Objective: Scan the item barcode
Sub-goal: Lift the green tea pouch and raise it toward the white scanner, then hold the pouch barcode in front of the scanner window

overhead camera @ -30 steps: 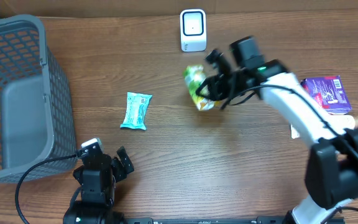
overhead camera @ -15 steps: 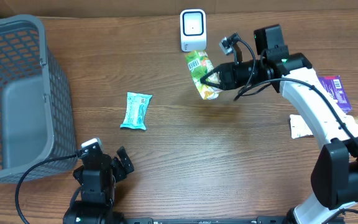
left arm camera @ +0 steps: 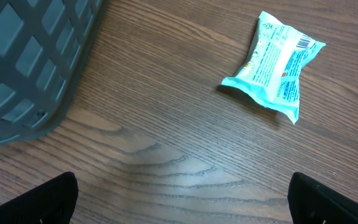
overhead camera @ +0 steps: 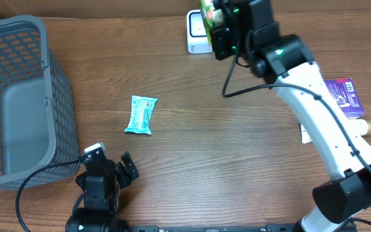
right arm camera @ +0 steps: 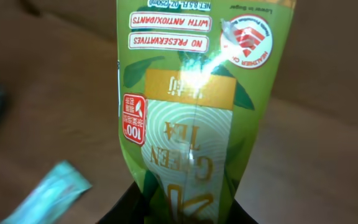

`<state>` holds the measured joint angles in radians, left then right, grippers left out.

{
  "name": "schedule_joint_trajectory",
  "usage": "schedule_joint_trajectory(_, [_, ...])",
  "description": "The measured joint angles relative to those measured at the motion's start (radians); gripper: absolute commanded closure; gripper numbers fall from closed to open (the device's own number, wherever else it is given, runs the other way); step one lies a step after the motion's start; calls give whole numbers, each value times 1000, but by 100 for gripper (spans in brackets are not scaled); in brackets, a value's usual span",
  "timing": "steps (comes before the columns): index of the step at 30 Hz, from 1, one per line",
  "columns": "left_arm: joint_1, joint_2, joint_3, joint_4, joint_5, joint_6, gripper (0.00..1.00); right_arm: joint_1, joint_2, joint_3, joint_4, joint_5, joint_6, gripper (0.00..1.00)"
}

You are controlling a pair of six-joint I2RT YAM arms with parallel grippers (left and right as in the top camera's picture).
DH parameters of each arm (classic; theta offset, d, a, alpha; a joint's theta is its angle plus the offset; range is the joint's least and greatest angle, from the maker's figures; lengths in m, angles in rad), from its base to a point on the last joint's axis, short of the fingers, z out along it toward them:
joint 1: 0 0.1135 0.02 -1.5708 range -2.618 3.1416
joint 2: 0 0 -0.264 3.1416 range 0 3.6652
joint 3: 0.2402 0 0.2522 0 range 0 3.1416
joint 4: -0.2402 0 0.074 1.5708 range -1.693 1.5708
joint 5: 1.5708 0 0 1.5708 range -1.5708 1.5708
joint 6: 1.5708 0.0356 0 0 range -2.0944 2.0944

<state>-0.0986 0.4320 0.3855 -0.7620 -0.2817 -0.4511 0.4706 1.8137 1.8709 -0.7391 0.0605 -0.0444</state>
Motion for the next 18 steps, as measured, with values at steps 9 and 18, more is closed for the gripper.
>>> schedule_joint_trajectory(9, [0,0,0,0,0,0,0,71,186,4,347,515,-290,85])
schedule_joint_trajectory(18, [0,0,0,0,0,0,1,55,455,3,644,655,-606,85])
